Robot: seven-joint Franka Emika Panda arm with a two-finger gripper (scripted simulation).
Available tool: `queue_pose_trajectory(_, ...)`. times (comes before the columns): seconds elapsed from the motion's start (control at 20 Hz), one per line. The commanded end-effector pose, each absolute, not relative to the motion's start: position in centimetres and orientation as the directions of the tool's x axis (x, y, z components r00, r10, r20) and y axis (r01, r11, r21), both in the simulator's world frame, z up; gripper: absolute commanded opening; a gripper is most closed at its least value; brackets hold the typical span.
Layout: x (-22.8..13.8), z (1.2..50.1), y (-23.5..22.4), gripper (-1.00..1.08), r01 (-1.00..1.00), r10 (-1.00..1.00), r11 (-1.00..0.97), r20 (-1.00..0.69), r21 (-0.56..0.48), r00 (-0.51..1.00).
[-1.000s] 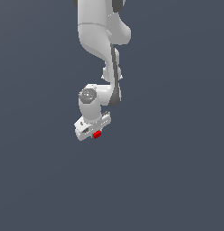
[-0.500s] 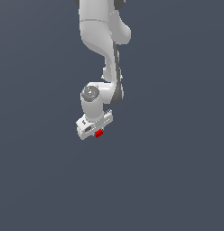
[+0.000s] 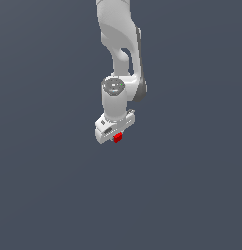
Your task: Pick up the red cube and move it to a goal position.
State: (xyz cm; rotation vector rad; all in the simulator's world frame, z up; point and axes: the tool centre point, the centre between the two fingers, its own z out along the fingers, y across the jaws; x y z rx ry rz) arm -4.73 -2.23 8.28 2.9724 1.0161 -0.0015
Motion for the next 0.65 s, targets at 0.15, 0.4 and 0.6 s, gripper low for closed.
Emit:
queue_pose_trajectory(0.15,-5.2,11.8,1.6,-1.00,0.613,0.613,-0.790,-0.001,0.001,0.790)
queue_pose_trajectory(0.4,-5.4,13.7,3.7,-1.00,0.613,0.613,-0.790,-0.001,0.001,0.790)
queue_pose_trajectory(0.6,-5.4,14.2,4.3,-1.00,0.613,0.613,-0.790,-0.001,0.001,0.790)
